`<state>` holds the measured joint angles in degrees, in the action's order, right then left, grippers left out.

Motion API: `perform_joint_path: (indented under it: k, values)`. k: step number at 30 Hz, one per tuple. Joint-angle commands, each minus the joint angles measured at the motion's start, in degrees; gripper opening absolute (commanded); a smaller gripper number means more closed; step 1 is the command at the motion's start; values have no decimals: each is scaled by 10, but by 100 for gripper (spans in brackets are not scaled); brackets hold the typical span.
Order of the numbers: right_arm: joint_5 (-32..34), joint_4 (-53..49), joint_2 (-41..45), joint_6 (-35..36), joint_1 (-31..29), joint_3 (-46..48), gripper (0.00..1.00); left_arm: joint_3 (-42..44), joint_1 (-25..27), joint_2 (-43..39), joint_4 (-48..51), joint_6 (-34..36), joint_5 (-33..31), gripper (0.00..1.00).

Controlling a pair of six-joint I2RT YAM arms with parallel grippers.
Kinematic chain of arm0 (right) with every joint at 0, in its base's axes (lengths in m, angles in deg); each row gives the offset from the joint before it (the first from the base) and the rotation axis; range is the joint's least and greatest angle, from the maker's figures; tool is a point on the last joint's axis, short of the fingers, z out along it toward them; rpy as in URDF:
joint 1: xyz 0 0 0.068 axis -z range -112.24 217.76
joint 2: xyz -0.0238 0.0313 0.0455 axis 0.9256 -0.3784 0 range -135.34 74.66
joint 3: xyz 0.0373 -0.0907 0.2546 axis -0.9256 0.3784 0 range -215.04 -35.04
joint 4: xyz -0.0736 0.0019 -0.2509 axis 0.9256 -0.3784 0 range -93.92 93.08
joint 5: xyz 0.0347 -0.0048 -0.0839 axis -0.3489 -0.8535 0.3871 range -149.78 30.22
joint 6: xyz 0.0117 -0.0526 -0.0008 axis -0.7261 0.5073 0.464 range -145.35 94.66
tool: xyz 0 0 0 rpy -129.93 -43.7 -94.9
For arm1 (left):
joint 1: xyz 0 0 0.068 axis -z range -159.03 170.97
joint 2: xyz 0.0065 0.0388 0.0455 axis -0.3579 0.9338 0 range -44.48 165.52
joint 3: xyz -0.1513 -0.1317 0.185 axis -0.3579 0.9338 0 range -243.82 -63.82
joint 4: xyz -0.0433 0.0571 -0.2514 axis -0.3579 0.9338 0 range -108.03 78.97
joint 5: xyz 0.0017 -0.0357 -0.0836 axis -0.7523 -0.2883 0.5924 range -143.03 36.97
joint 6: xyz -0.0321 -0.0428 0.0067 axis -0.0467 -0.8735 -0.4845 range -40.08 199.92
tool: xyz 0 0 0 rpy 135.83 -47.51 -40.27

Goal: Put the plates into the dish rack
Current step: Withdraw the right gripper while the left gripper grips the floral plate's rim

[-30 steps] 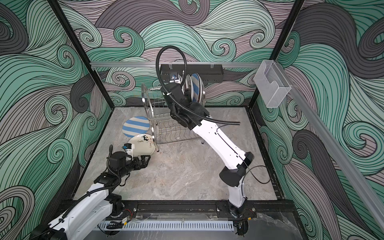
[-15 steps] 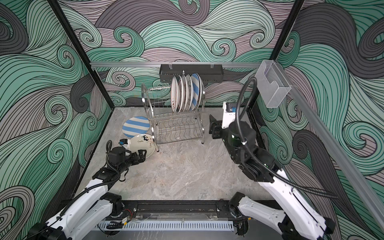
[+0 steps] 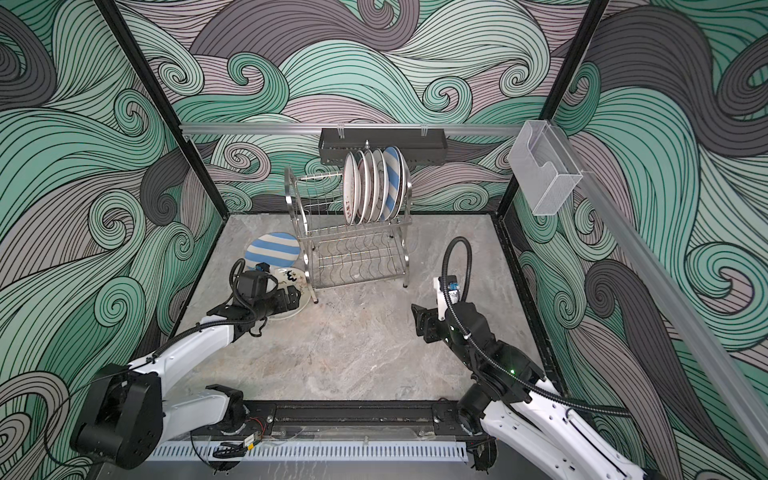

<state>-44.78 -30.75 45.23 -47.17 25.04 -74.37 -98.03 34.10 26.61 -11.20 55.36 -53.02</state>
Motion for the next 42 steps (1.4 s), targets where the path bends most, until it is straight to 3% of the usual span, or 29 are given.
perform_joint_path:
  k: [1, 16, 37, 42]
  values:
    - [-10, -7, 21, -18, 3, 12, 72, -24, -8, 22, 9, 17, 2, 99]
    - [-23, 16, -11, -25, 4, 36, 76, -15, -24, 76, 10, 12, 36, 98]
    - [-60, 55, -71, -27, 11, 31, 78, 29, -25, -3, 87, -43, 117, 99]
    - [-61, 55, -68, -27, 14, 33, 77, 16, -25, -31, 88, -27, 51, 99]
